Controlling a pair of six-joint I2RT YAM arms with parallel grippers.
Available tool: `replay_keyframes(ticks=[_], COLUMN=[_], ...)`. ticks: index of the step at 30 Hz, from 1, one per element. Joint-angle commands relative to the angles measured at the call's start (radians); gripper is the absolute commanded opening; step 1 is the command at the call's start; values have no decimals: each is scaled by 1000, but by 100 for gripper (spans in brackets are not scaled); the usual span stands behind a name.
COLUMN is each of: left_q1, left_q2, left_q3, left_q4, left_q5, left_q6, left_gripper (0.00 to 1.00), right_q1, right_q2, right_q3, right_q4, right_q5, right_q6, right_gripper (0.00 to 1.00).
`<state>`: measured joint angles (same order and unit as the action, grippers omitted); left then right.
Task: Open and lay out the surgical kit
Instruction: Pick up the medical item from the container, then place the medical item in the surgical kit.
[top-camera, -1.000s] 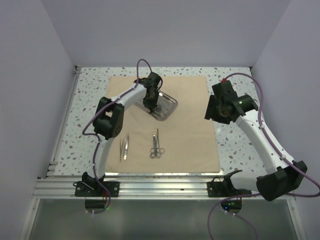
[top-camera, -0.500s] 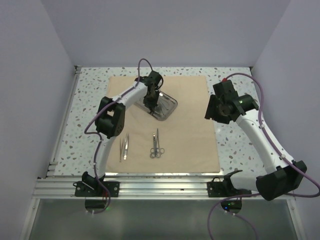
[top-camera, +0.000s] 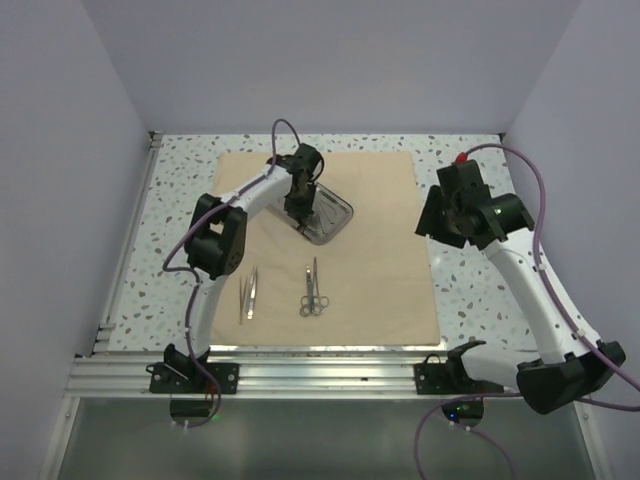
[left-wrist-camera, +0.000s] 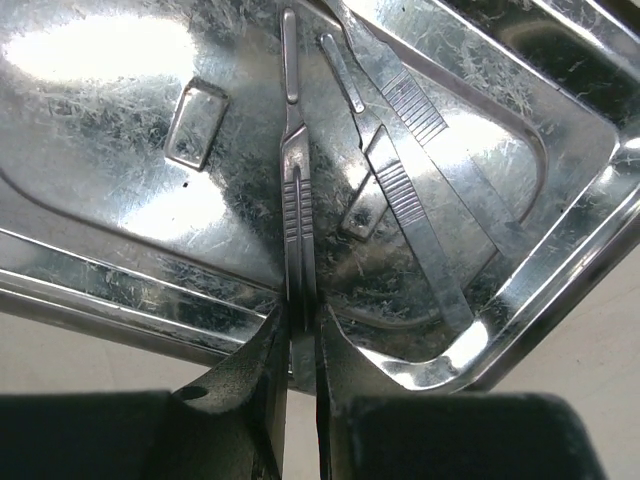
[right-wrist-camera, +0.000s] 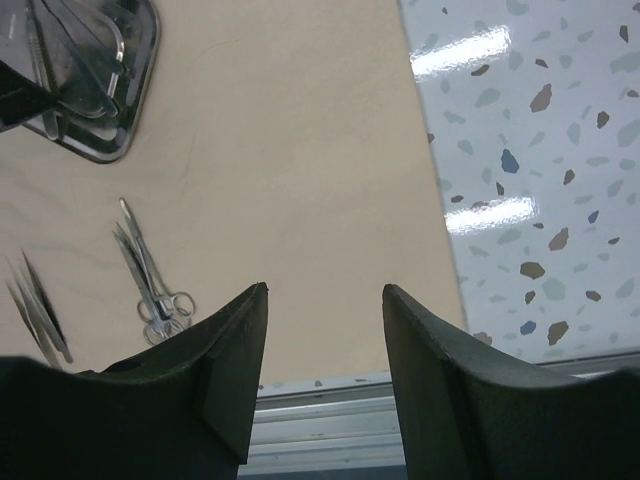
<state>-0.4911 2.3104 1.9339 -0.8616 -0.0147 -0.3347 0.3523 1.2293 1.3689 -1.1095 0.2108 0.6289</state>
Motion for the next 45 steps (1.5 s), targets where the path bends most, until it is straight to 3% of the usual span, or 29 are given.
replay_keyframes(ticks=[1, 10, 14, 20, 26, 31, 32, 35, 39, 45], left_q1=[0, -26, -76, -271, -498, -564, -575, -596, -596, -468], left_q2=[-100, -212, -262, -332, -255, -171, -161, -135, -118, -118], left_q3=[-12, -24, -137, -340, -294, -236, -228, -175, -63, 43], left_q4=[-1, 39, 41, 136, 108, 58, 55, 29, -74, -126], left_q5=[2, -7, -24, -70, -139, -131, -122, -131, -203, -283], left_q6=[-41, -139, -255, -504, -707, -835, -849, -885, -894, -764], left_gripper=[0, 0, 0, 0, 0, 0, 17, 40, 48, 45], right_q1=[-3, -4, -3, -4, -4, -4, -3, -4, -3, -4], right_q2=[-77, -195, -252, -298, -353, -428, -438, -471, -495, -465], right_q3=[76, 128, 165, 171, 177, 130, 125, 119, 108, 154], right_q4=[-64, -177, -237, -286, -355, -392, -401, -415, -420, -431], right_q5=[38, 110, 122, 118, 64, 12, 4, -22, -48, -65], right_q6=[25, 63, 83, 48, 20, -20, -34, -67, -106, -135], right_gripper=[53, 53, 54, 54, 55, 56, 56, 57, 57, 57])
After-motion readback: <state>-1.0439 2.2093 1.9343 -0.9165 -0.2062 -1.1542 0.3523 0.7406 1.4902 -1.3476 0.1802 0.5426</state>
